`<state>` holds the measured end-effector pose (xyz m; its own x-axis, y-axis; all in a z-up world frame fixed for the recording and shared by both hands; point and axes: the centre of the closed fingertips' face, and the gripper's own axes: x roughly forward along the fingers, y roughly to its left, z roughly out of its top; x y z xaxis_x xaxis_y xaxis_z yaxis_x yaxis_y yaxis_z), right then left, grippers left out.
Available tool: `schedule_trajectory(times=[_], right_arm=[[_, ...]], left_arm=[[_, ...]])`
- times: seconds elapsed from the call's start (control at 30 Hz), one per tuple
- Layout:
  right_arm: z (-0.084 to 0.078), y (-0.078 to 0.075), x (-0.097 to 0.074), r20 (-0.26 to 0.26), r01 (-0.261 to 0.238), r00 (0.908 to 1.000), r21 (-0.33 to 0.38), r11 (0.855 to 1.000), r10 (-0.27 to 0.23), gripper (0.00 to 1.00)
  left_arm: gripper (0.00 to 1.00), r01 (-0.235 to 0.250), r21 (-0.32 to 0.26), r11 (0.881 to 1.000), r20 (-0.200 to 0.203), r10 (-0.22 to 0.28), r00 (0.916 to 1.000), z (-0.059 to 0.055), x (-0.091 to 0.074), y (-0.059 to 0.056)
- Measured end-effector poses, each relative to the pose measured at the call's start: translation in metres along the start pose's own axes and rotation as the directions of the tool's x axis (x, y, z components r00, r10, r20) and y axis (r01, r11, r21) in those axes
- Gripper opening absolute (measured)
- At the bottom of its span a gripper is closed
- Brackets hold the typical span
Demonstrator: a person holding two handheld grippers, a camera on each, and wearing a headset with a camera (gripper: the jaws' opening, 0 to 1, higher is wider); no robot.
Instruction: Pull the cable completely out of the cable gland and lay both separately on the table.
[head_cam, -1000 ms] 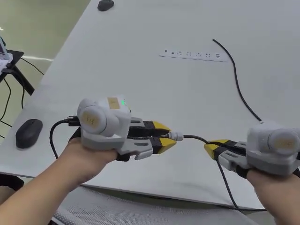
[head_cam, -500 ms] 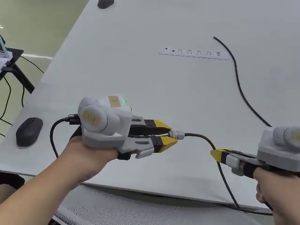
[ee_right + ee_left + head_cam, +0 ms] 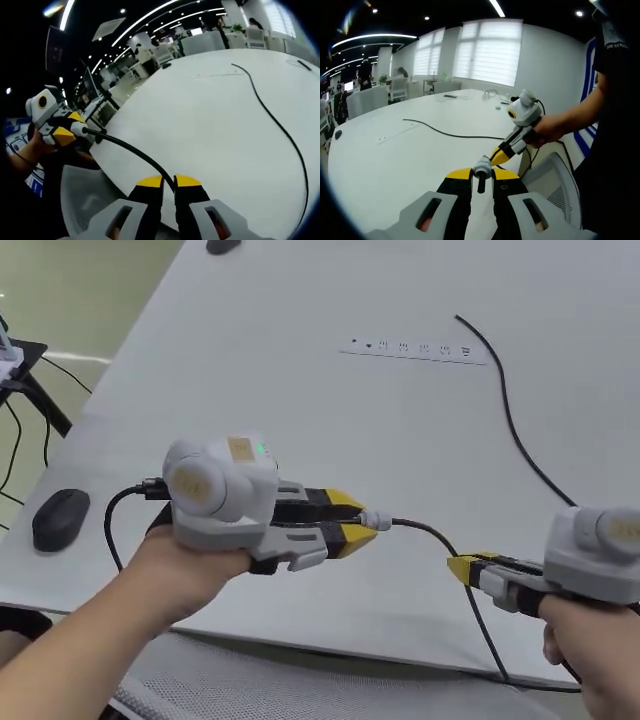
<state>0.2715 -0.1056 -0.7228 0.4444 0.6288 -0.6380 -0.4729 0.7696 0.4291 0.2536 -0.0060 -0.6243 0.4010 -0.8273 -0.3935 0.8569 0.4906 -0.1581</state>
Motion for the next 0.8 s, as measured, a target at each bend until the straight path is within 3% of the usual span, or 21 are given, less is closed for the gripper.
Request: schedule_trajectory(times=[0.37,0.53,0.6,0.7,0.73,0.8], right_arm=[[0.004,0.005,-0.003,-0.015,0.001,0.9999,-0.078,0.997,-0.003,0.09],[0.024,0.023,-0.007,0.031,-0.047,0.998,-0.2,0.979,0.054,0.19],[0.034,0.031,-0.008,0.059,-0.062,0.9951,-0.265,0.962,0.08,0.25],[0.04,0.052,-0.007,0.046,-0.084,0.9928,-0.395,0.915,0.111,0.3],[0.041,0.055,-0.007,0.044,-0.086,0.9926,-0.408,0.909,0.114,0.31],[0.042,0.065,-0.004,0.025,-0.094,0.9921,-0.493,0.865,0.123,0.33]], left_arm=[[0.15,-0.006,-0.015,1.0,0.003,0.006,1.0,0.002,0.0,0.003],[0.15,-0.009,-0.015,1.0,0.002,0.009,1.0,0.002,0.0,0.004],[0.15,-0.01,-0.018,1.0,0.001,0.01,1.0,0.002,0.0,0.004],[0.15,-0.011,-0.021,1.0,0.004,0.011,0.9999,0.004,0.0,0.004],[0.15,-0.011,-0.02,1.0,0.004,0.011,0.9999,0.004,-0.001,0.004],[0.15,-0.012,-0.02,1.0,0.0,0.012,0.9999,0.003,-0.001,0.004]])
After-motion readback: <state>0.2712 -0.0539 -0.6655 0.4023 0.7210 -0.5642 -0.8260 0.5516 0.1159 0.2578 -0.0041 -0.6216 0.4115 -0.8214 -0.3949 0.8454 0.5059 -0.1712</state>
